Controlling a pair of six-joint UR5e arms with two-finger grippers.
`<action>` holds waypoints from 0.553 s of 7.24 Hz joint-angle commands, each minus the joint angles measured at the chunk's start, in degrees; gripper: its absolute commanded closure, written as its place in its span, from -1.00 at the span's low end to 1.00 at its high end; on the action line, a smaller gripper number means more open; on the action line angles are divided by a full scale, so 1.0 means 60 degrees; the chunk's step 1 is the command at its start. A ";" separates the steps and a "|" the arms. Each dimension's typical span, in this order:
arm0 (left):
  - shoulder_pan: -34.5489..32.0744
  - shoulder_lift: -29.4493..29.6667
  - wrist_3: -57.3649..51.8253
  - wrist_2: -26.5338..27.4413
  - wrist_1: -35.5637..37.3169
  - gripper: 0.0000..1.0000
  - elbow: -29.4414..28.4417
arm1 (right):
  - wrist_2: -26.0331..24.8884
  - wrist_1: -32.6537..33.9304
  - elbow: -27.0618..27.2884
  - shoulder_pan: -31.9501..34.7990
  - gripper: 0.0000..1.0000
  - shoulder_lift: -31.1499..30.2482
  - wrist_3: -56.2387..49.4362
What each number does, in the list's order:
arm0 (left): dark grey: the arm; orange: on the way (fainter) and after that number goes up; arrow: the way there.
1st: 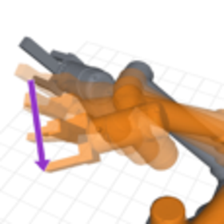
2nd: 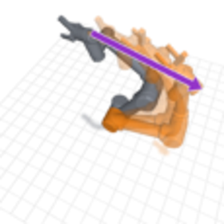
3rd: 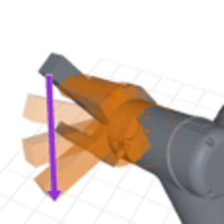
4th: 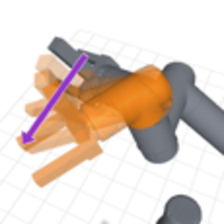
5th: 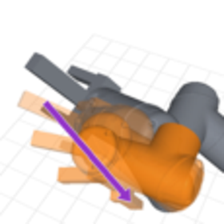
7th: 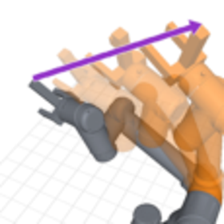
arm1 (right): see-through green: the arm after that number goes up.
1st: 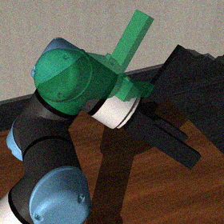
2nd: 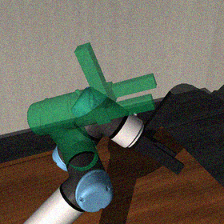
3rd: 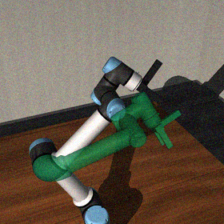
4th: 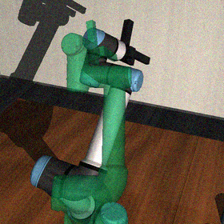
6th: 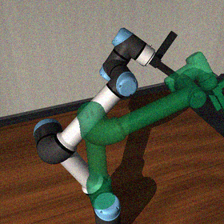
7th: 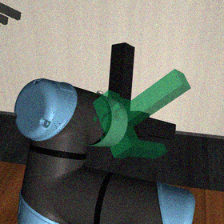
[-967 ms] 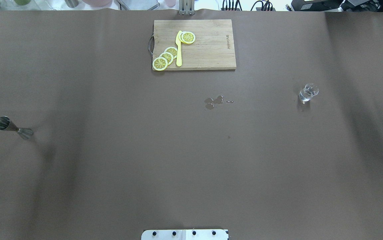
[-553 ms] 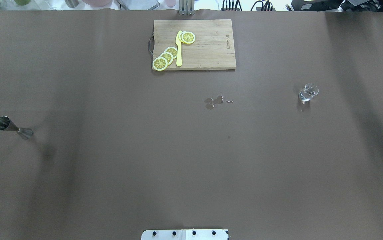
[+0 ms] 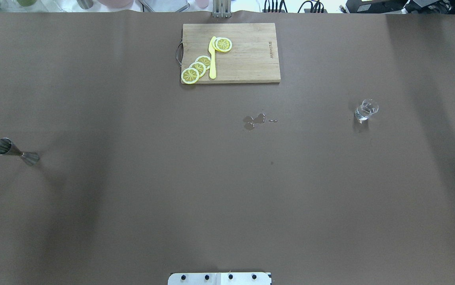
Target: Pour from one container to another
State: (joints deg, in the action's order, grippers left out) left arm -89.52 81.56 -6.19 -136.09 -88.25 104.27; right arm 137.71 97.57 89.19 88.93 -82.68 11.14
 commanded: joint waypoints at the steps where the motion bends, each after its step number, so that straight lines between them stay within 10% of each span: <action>1: 0.0256 -0.0087 0.0006 0.0050 0.0059 -0.97 0.0229 | -0.0144 0.0160 0.0179 0.0032 -1.00 -0.0325 0.0428; 4: 0.0227 -0.0247 0.0006 -0.0052 0.0030 -0.97 0.0273 | -0.0145 -0.0552 0.0002 -0.0070 -1.00 -0.0955 0.0428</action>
State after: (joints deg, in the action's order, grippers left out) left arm -88.13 80.77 -6.12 -136.09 -87.94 105.75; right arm 136.83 97.14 89.44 88.63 -86.64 13.66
